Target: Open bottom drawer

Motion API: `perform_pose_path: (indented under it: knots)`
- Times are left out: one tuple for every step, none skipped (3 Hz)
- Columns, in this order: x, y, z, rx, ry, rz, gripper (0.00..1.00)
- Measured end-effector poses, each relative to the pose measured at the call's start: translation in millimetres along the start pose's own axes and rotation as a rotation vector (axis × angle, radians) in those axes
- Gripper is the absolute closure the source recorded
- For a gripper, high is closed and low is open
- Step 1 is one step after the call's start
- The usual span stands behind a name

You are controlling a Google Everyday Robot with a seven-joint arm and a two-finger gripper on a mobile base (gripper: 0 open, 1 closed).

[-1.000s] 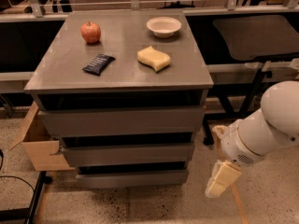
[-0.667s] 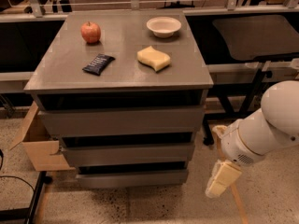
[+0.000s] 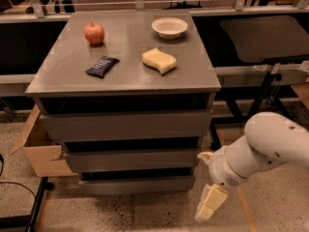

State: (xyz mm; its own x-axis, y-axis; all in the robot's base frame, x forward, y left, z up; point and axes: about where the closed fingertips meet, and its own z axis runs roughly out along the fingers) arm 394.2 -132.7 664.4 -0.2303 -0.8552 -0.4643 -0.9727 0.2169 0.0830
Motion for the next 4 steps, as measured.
perform_pose_path:
  knots:
    - [3, 8, 78, -0.091, -0.079, -0.024, 0.00]
    - [8, 13, 153, -0.143, -0.091, -0.017, 0.00]
    - [13, 1, 229, -0.188, -0.093, 0.082, 0.00]
    - [24, 22, 262, -0.262, -0.098, 0.119, 0.00]
